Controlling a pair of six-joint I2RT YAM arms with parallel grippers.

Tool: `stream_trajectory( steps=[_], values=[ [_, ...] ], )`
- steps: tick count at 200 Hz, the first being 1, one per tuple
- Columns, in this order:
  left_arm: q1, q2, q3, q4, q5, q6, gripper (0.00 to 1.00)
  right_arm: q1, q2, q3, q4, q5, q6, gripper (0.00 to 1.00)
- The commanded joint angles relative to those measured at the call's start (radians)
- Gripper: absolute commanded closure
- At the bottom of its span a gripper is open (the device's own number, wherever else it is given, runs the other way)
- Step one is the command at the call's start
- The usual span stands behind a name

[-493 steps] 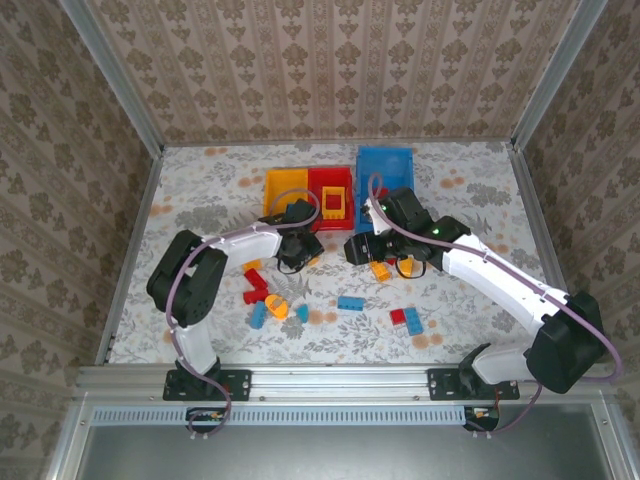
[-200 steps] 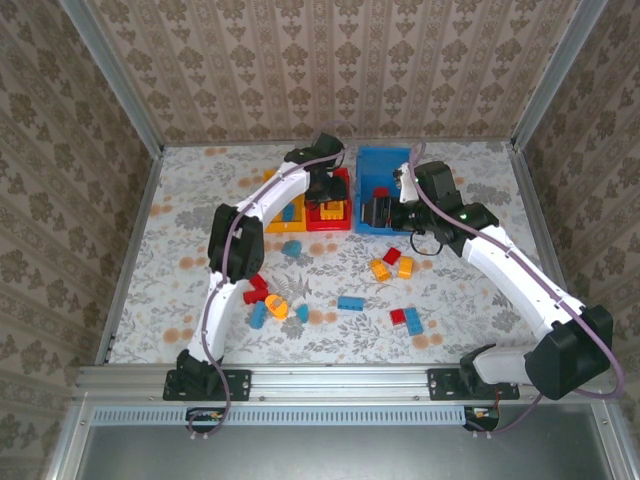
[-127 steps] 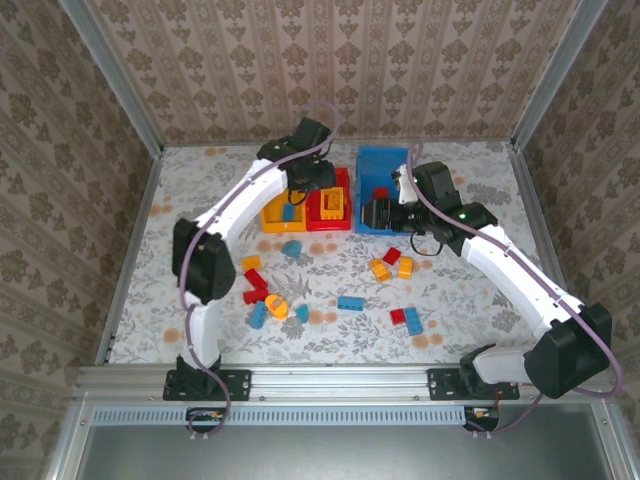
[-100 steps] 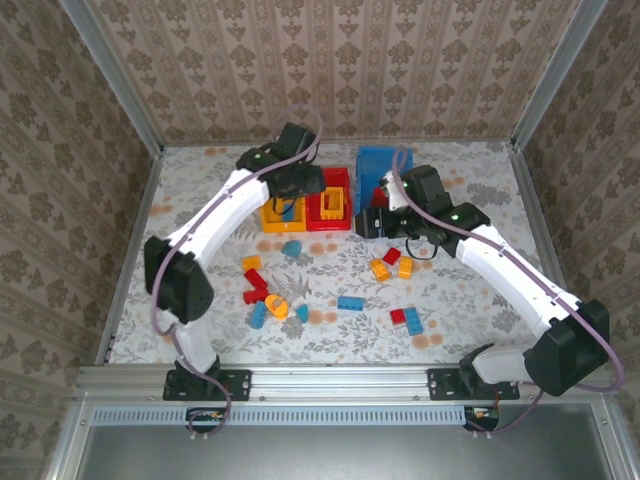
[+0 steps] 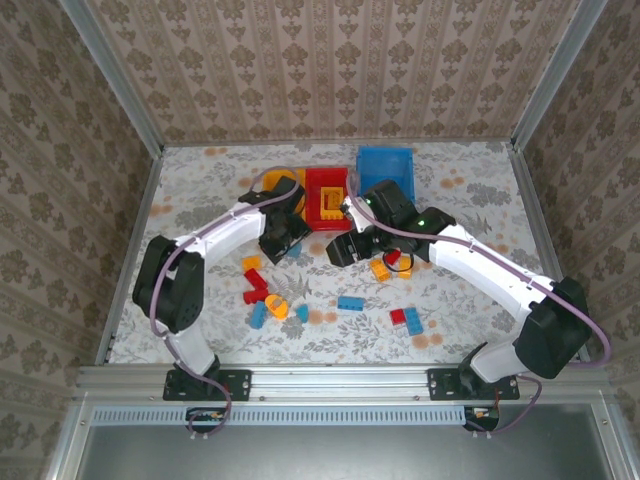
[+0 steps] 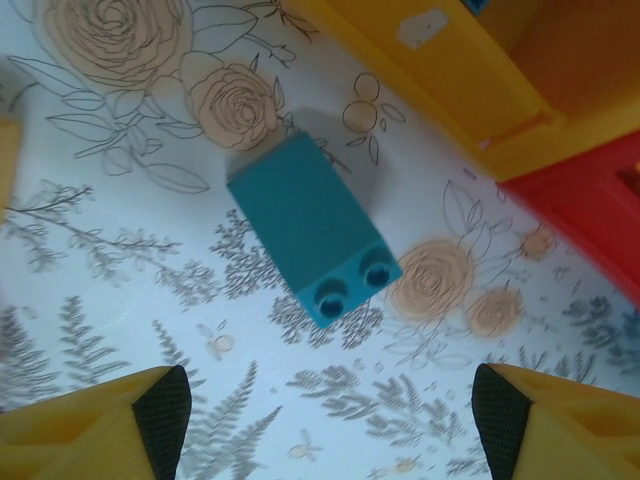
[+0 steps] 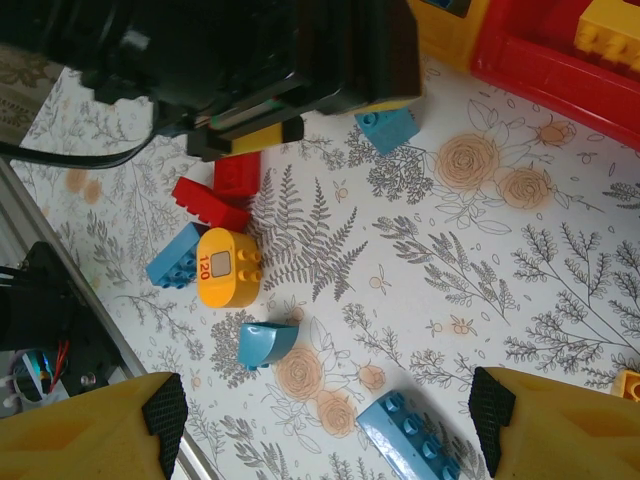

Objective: Sort the legos into containers by color

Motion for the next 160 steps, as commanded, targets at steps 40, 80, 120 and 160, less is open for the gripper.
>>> stream_trajectory(
  steps=[40,80,120,160],
  values=[
    [0.043,0.086,0.012,0.067,0.011,-0.147,0.23,0.004,-0.012,-0.009,-0.012,-0.03,-0.003,0.22],
    [0.044,0.139,0.017,0.111,0.022,-0.155,0.37,0.004,-0.006,-0.011,-0.009,-0.031,-0.002,0.23],
    [0.037,0.131,-0.018,0.114,0.032,-0.176,0.5,0.004,0.007,-0.011,-0.002,-0.035,0.001,0.23],
    [0.027,0.12,-0.039,0.133,0.033,-0.178,0.61,0.001,-0.002,-0.042,0.087,-0.044,0.023,0.23]
  ],
)
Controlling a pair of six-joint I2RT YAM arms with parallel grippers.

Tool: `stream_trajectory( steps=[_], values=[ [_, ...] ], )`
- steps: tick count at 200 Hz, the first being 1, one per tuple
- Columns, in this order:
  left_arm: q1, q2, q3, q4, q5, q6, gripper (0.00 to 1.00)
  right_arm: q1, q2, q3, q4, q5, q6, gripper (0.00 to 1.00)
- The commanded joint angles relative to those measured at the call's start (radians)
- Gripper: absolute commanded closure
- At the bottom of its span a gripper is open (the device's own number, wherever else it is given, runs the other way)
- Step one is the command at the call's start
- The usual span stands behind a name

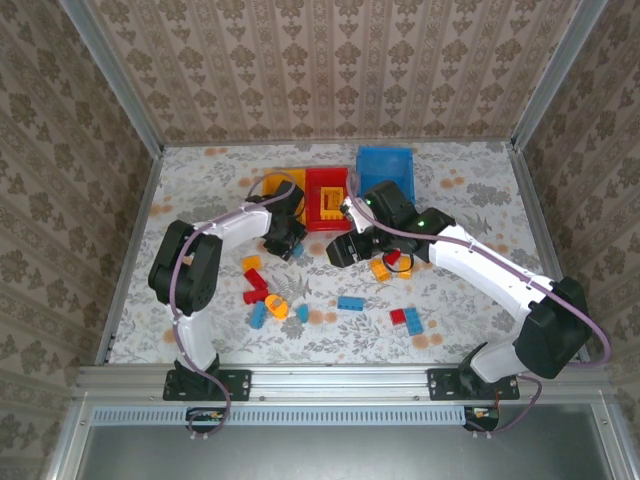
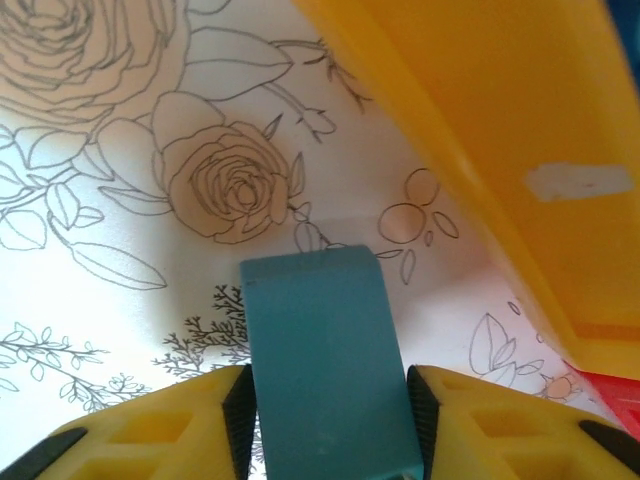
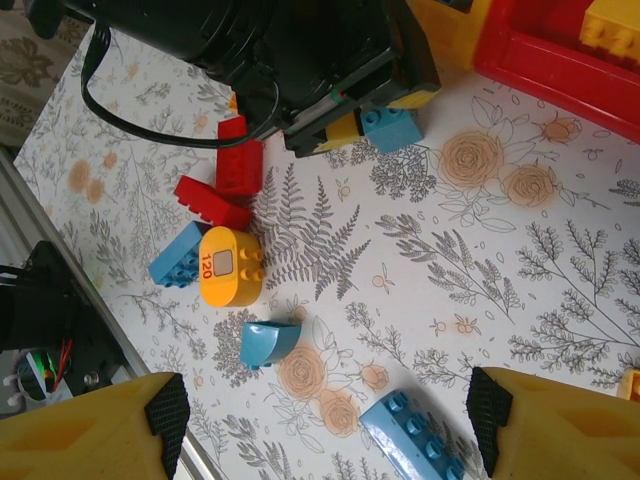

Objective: Sort the legos into containers by color

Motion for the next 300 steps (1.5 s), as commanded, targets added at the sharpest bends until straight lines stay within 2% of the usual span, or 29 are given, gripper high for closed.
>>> stream_trajectory(
  steps=[1,32,59,84,109,139,180,192,217,242,255,279,300],
  values=[
    [-0.012,-0.012,-0.021,0.005,0.003,-0.022,0.62,0.001,-0.002,-0.031,0.075,-0.036,0.016,0.23],
    [-0.027,-0.061,-0.02,-0.021,-0.042,-0.004,0.69,-0.007,-0.027,-0.059,0.153,-0.022,0.038,0.23],
    [-0.043,-0.137,0.051,-0.148,-0.127,0.102,0.7,-0.045,-0.08,-0.083,0.211,-0.021,0.076,0.23],
    [-0.036,-0.177,0.113,-0.201,-0.177,0.198,0.72,-0.082,-0.147,-0.168,0.382,-0.012,0.126,0.23],
    [-0.011,-0.134,0.229,-0.241,-0.218,0.329,0.72,-0.096,-0.163,-0.221,0.545,0.037,0.166,0.2],
    [0.047,0.002,0.401,-0.269,-0.202,0.48,0.72,-0.097,-0.083,-0.153,0.588,0.08,0.169,0.19],
    [0.127,0.223,0.619,-0.243,-0.121,0.617,0.71,-0.098,0.038,-0.018,0.544,0.127,0.168,0.19],
    [0.141,0.302,0.711,-0.288,-0.097,0.626,0.7,-0.098,0.05,-0.003,0.524,0.136,0.172,0.19],
    [0.146,0.407,0.847,-0.368,-0.088,0.638,0.61,-0.101,0.041,-0.01,0.463,0.168,0.172,0.19],
    [0.146,0.392,0.838,-0.356,-0.086,0.632,0.5,-0.103,-0.022,-0.059,0.388,0.238,0.167,0.19],
    [0.144,0.375,0.827,-0.355,-0.084,0.632,0.44,-0.103,-0.066,-0.086,0.3,0.316,0.177,0.2],
    [0.135,0.329,0.792,-0.353,-0.073,0.625,0.4,-0.127,-0.136,-0.149,0.121,0.423,0.251,0.22],
    [0.115,0.253,0.726,-0.33,-0.077,0.619,0.36,-0.18,-0.123,-0.187,-0.019,0.426,0.344,0.25]
  ],
)
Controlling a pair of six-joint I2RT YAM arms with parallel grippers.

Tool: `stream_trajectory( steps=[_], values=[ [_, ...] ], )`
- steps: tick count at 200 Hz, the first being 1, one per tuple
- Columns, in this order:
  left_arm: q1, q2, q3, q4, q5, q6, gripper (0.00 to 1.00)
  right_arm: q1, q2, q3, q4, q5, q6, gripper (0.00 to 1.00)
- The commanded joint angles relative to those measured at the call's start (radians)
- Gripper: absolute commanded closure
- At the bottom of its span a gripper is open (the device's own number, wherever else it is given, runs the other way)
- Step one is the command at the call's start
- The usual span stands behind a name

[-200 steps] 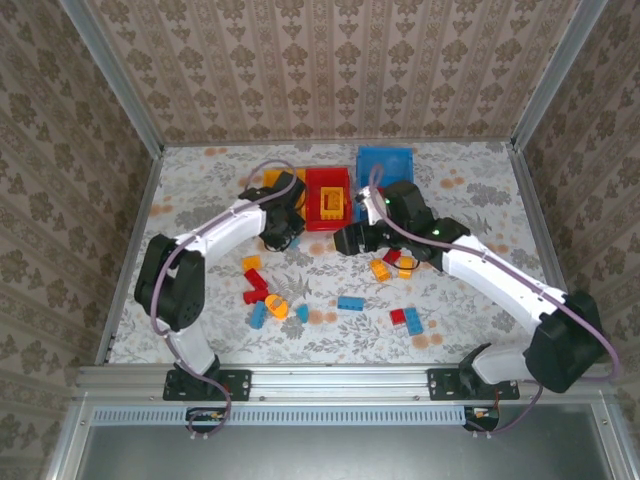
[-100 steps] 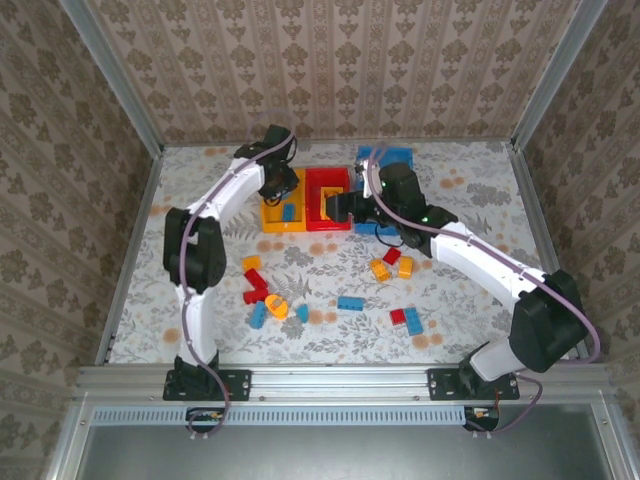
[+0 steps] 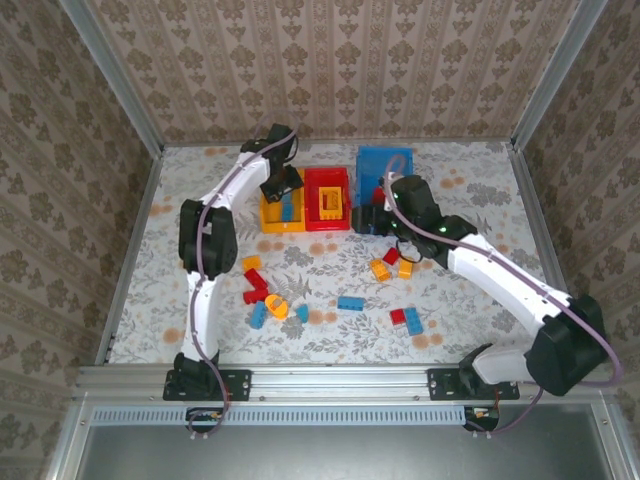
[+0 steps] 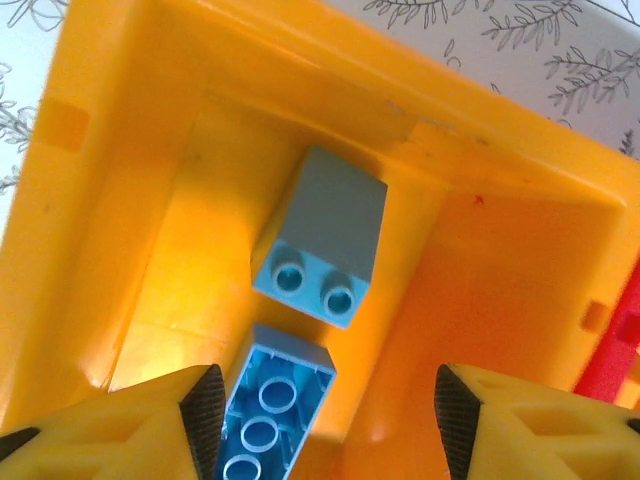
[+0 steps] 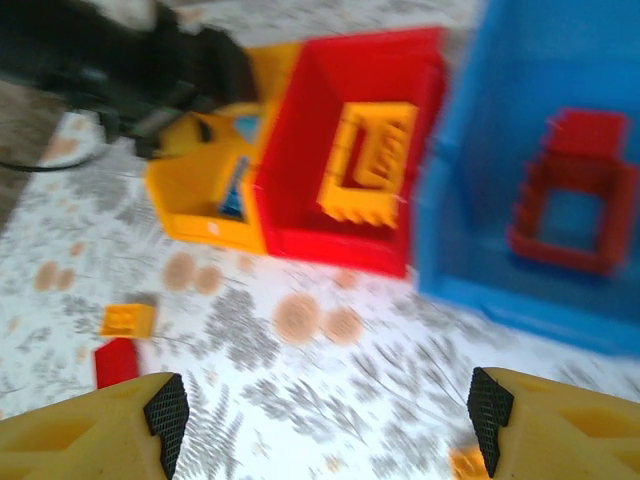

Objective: Sort the legos into containers by color

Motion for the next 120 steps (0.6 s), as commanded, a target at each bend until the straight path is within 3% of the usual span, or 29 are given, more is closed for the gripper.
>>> stream_trajectory(
  steps=[1,33,80,120],
  values=[
    [-0.023,-0.126,-0.058,-0.013,0.01,0.006,0.36,-0.052,0.001,-0.048,-0.242,0.097,0.122,0.25],
    [-0.102,-0.316,-0.247,0.08,-0.017,0.016,0.32,-0.058,0.147,0.0,-0.287,0.105,0.215,0.24],
    [-0.239,-0.632,-0.614,0.28,0.011,0.184,0.29,-0.076,0.32,0.072,-0.303,0.184,0.29,0.25],
    [-0.268,-0.798,-0.805,0.337,0.054,0.233,0.29,-0.086,0.388,0.075,-0.251,0.2,0.28,0.24]
  ],
)
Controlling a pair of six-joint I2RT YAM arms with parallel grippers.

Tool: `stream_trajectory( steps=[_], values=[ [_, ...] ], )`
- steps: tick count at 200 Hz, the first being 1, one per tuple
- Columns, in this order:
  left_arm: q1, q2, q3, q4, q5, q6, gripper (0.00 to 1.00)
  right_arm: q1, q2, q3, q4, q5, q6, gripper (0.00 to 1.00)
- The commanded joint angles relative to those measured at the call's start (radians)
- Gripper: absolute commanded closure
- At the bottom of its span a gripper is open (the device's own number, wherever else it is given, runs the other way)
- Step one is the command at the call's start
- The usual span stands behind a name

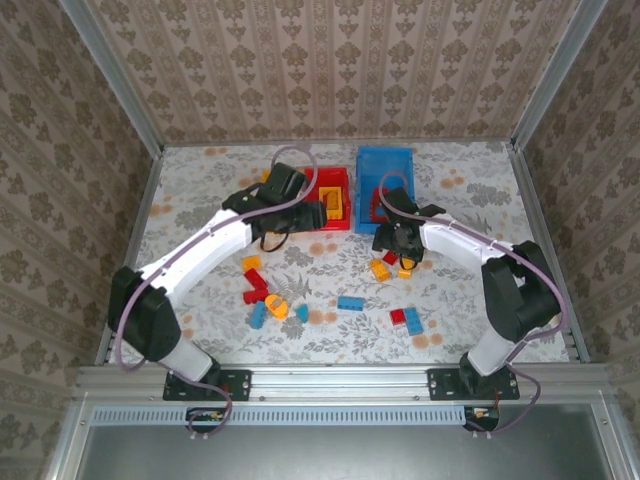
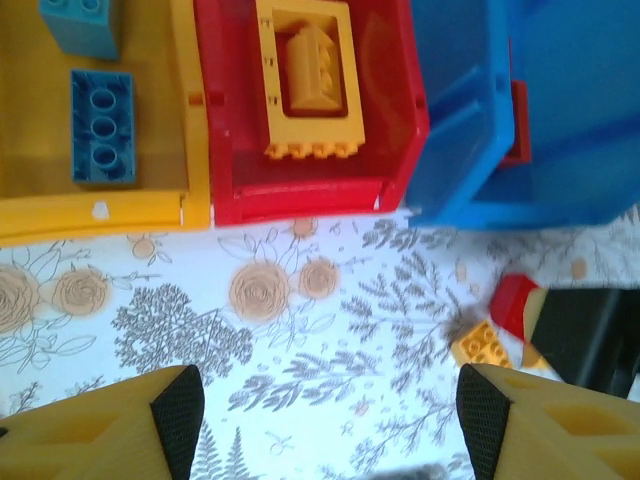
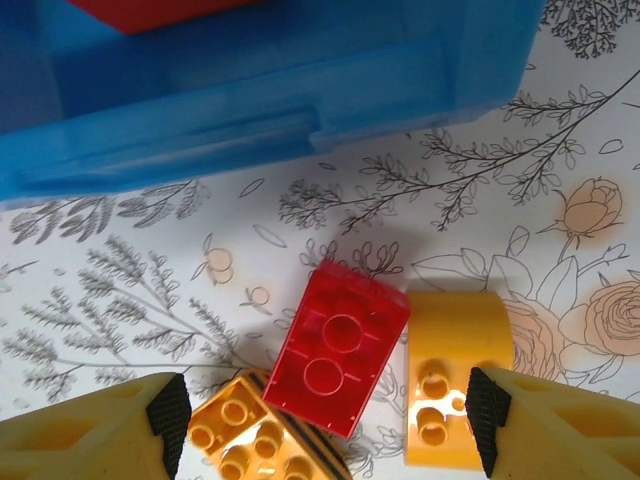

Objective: Sort the legos into containers by color

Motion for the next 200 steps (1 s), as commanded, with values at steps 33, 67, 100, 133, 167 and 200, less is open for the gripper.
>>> stream_trajectory(
  steps=[33,67,100,133,167,200],
  values=[
    [0.006,-0.099,-0.093,0.041,0.031,0.074,0.29,-0.019,0.09,0.031,0.035,0.037,-0.001,0.29],
    [0.006,-0.11,-0.099,0.043,0.039,0.071,0.3,-0.02,0.121,0.023,0.102,0.03,-0.033,0.35],
    [0.004,-0.116,-0.102,0.036,0.042,0.076,0.3,-0.018,0.136,0.017,0.125,0.007,-0.058,0.49],
    [0.005,-0.12,-0.104,0.036,0.03,0.073,0.3,0.005,0.102,-0.001,0.078,0.008,-0.008,0.48],
    [0.004,-0.115,-0.101,0.041,0.035,0.07,0.3,0.012,0.093,-0.019,0.074,0.0,0.023,0.41],
    [0.006,-0.116,-0.101,0.037,0.032,0.069,0.3,0.013,0.11,-0.003,0.076,-0.009,0.033,0.57]
  ],
)
